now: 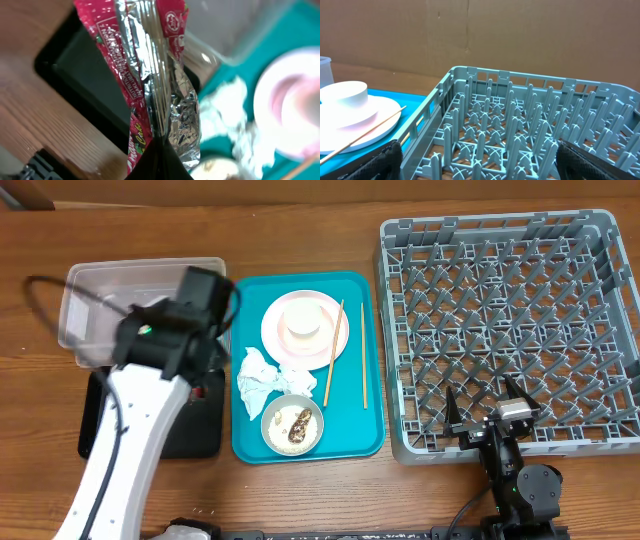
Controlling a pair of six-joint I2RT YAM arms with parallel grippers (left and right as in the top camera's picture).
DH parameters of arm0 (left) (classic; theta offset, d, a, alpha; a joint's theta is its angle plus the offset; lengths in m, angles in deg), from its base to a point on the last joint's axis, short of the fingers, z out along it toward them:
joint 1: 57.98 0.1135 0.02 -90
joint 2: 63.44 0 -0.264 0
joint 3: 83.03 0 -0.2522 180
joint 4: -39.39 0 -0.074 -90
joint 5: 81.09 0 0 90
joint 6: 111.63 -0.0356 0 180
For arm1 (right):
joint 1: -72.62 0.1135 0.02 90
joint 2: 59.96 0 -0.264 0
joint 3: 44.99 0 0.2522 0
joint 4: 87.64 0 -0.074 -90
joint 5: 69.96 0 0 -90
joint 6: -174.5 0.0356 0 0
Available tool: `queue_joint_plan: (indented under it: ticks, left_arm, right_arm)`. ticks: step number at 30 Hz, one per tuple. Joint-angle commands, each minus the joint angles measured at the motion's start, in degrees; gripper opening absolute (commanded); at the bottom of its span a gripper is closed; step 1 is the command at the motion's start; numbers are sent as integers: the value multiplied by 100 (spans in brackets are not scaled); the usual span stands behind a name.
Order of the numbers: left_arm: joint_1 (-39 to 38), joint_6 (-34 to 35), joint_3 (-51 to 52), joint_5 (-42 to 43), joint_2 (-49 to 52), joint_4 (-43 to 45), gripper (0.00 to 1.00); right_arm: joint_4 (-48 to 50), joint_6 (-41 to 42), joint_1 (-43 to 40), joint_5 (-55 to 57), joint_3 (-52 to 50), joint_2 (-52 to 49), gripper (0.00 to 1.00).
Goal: Sort waste into correct bins and load items into the dishwasher
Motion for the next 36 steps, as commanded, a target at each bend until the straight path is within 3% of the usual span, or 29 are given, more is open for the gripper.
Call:
queue_joint_plan:
  ticks: [1,5,14,15,16,18,19,20,27,33,36]
  left_arm:
    - [570,879,286,-426,-286,-9,4]
    - [1414,1161,927,-210,-588,238,4]
    - [3058,654,2798,1001,-699,1829,6]
    - [3180,564,2922,1073,-697,1943,11]
    - [3298,463,3042,1130,-697,2048,23]
    - [3464,275,3110,1185,-697,2133,68]
    - [3523,136,3095,1211,-699,2142,98]
    - [3578,-28,3053,1255,-704,2138,100]
    - [3657,-1408,2533,2087,-710,2096,100]
    - [3445,-3088,2013,4291,-713,2096,75]
    - [3095,-3169,2013,4286,-710,2096,71]
  right_arm:
    - [37,2,33,2,-61,63,100]
    - [37,2,33,2,-61,63,100]
    - [37,2,33,2,-61,63,100]
    - [37,2,33,2,-61,63,100]
    - [37,2,33,2,-61,63,100]
    - [37,2,33,2,-61,63,100]
    - [37,2,33,2,-61,63,100]
    - [37,2,33,2,-61,63,100]
    - [37,2,33,2,-61,63,100]
    - [37,2,33,2,-61,63,100]
    - [37,2,33,2,-61,63,100]
